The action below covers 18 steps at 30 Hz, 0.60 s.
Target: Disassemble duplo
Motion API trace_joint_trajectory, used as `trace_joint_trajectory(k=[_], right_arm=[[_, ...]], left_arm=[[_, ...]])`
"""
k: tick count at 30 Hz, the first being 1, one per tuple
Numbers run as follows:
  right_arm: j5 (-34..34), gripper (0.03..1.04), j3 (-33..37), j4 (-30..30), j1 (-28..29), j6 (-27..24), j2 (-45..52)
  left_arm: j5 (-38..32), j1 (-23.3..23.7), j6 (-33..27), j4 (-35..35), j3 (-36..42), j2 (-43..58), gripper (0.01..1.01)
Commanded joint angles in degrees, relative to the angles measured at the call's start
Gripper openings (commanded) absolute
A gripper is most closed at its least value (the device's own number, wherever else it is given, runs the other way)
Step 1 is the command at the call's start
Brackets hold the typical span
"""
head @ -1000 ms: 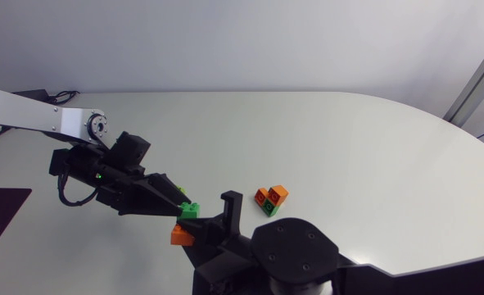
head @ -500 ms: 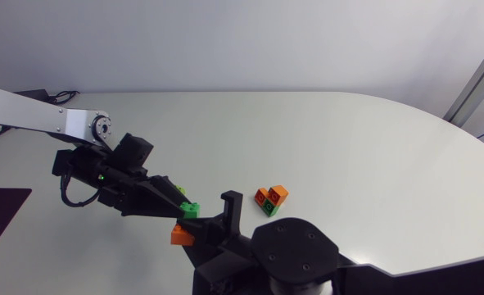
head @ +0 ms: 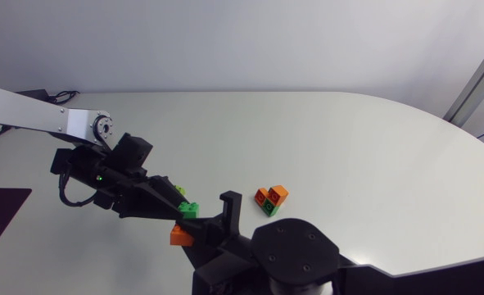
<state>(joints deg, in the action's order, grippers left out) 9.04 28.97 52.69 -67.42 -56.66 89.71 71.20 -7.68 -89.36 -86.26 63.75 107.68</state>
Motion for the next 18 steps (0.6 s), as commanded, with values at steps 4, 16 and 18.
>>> trace_joint_trajectory(k=[4,16,18], right_arm=[[0.6,0.21,0.1,0.8,-0.7,-1.7,0.9],[0.7,0.21,0.1,0.8,-0.7,-1.8,0.7],[0.7,0.21,0.1,0.8,-0.7,-1.8,0.7]], left_arm=[[1.0,-0.9,-3.2,-1.5,1.3,1.9,0.562],[1.1,-1.3,-6.4,-3.6,1.2,2.5,0.379],[1.3,-1.2,-6.8,-3.8,1.1,2.5,0.352]])
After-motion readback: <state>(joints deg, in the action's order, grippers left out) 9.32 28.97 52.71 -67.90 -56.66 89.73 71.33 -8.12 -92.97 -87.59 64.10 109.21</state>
